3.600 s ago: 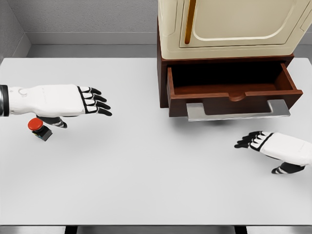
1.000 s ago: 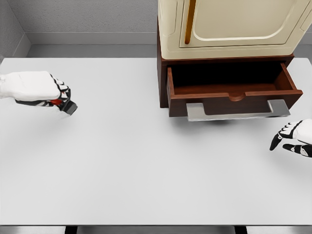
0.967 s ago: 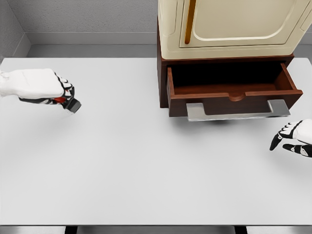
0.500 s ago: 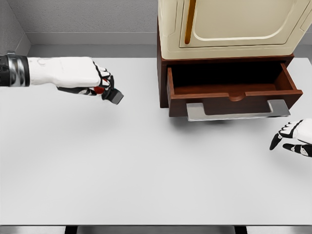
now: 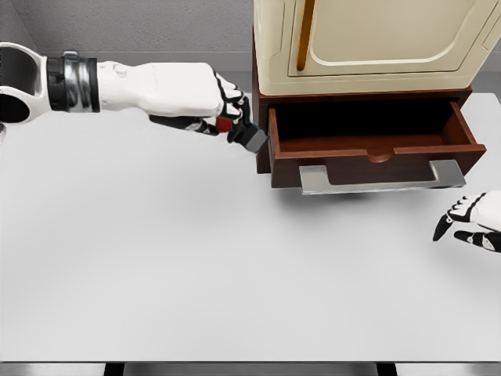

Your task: Put the switch into the drawer with left arm, and close the drawer with right arm

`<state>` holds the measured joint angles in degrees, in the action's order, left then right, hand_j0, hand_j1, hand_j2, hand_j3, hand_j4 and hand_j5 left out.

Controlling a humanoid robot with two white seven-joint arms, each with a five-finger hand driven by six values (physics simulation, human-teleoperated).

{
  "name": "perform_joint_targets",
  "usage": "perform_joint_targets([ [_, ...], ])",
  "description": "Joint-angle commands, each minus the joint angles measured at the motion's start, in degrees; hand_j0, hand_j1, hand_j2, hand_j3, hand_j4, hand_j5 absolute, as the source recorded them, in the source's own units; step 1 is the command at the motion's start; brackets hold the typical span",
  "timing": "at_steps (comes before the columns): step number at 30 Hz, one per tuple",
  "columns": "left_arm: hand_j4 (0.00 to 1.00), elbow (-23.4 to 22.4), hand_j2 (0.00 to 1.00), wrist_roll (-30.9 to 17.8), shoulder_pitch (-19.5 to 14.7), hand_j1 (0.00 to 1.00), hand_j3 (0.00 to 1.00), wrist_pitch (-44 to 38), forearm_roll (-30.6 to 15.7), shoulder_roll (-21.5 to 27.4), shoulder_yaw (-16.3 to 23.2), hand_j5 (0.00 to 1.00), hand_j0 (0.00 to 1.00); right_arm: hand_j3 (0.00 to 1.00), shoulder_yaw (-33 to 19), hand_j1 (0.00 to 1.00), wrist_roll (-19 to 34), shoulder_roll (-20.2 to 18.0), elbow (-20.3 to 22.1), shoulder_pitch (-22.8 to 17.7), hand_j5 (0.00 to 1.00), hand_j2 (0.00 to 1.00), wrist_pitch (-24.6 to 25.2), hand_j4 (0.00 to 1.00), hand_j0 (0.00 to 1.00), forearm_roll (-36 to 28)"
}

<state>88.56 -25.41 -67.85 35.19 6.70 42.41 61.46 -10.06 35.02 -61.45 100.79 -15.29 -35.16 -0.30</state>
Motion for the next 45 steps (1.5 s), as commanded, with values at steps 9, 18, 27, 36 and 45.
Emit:
perform_joint_targets([
  [9,0.35,-2.4,0.35,-0.2,-0.8,0.35,0.35,-0.2,-3.2,-7.4,-2.2,0.35,0.35,0.5,0.5,0.5,0.0,-0.1,0.0,0.4,0.5,0.5,0.2,0.5,0.5,-0.4],
  [18,0.35,-13.1,0.35,-0.4,-1.9,0.35,0.35,-0.2,-3.1,-20.4,-2.7,0.35,0.35,0.51,0.7,0.51,0.0,-0.1,0.0,0.4,0.51,0.51,0.2,0.51,0.51,-0.4],
  [27,0.43,-20.4,0.43,-0.3,-2.4,0.43,0.43,-0.2,-3.3,-24.9,-2.9,0.43,0.43,0.51,1.1,0.51,0.0,-0.1,0.0,0.4,0.51,0.51,0.2,0.51,0.51,-0.4],
  [36,0.85,-20.5,0.85,-0.2,-2.2,0.85,0.85,-0.2,-3.8,-24.7,-3.0,0.85,0.85,0.5,1.1,0.5,0.0,-0.1,0.0,1.8,0.5,0.5,0.2,0.5,0.5,-0.7],
  [45,0.89,-20.4,0.89,-0.3,-2.7,0.89,0.89,-0.2,-2.9,-28.5,-2.5,0.89,0.89,0.5,1.1,0.5,0.0,-0.1,0.0,2.5,0.5,0.5,0.2,0.5,0.5,-1.5],
])
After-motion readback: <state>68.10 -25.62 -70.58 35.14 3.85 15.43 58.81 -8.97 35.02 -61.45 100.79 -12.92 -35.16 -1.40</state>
